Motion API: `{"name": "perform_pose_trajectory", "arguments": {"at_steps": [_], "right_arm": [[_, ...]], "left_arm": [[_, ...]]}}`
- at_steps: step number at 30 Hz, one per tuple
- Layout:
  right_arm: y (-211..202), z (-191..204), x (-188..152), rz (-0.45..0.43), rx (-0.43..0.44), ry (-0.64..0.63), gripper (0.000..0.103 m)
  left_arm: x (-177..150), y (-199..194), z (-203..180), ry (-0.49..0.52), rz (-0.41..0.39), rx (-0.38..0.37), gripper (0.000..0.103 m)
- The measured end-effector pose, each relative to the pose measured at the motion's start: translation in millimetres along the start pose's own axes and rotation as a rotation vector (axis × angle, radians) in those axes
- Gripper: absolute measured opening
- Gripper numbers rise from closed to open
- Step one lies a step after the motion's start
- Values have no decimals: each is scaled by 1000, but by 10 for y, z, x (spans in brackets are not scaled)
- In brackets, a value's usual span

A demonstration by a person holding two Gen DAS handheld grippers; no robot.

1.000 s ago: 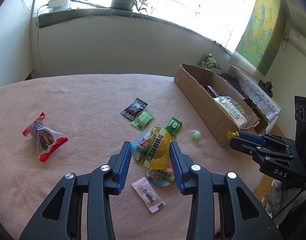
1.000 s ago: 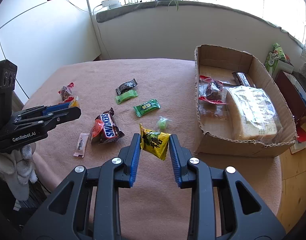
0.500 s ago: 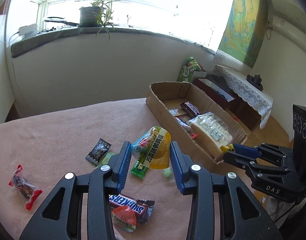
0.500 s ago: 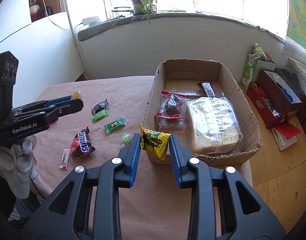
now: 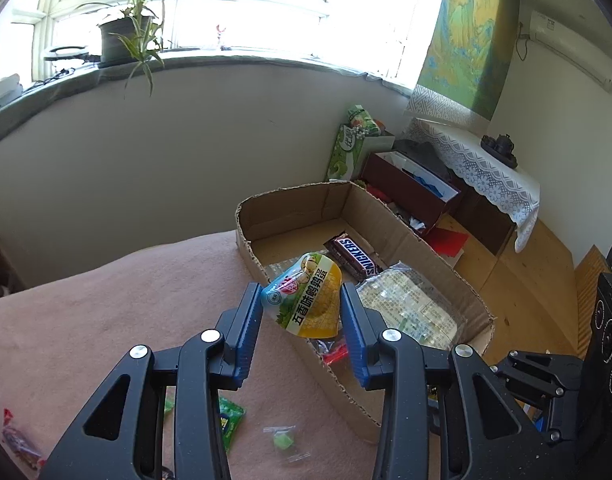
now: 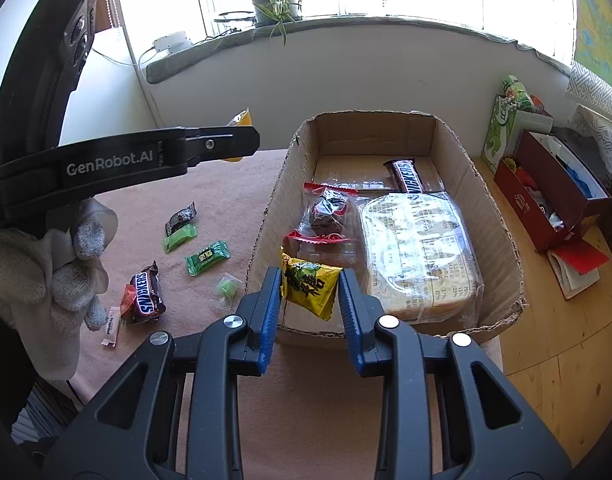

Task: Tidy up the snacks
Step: 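Carry both packets over the cardboard box, then open both tools to drop the packets into the box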

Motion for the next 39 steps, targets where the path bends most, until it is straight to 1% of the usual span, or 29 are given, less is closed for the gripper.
{"name": "perform_pose_trajectory", "arguments": {"at_steps": [9, 16, 22, 24, 25, 27, 29, 30, 32, 39], "right_arm": [[106, -13, 33, 3, 27, -9, 30], [185, -30, 44, 7, 32, -13, 31], [203, -41, 36, 11, 29, -17, 31], [193, -36, 42, 6, 22, -21, 31], [187, -36, 45, 5, 19, -23, 33], [170, -37, 55, -1, 13, -25, 40], [149, -44, 68, -10, 2, -26, 57], [133, -48, 74, -17, -2, -27, 59], [105, -40, 82, -23, -5, -27, 62], [40, 29, 88, -26, -10, -32, 63]], "left_arm": [[127, 364, -31, 1, 32, 23, 37], [147, 500, -84, 14, 45, 29, 37], [162, 500, -86, 17, 46, 28, 42], [160, 482, -87, 19, 47, 34, 46], [166, 464, -88, 22, 43, 35, 49], [190, 443, -74, 20, 36, 42, 50], [203, 416, -59, 17, 33, 39, 50], [209, 406, -58, 18, 32, 39, 50], [212, 372, -34, 17, 28, 42, 50], [254, 233, 22, -1, 6, 39, 50]]}}
Point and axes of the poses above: each gripper's, at about its wrist camera, not at the fingertips, and y roughly the way its jaws point, z to its left, x to its top, the point moved 9 cm from there along y, roughly the way its jaws point, and after that the axes turned 1 degree about -y, right-handed, at the moved point
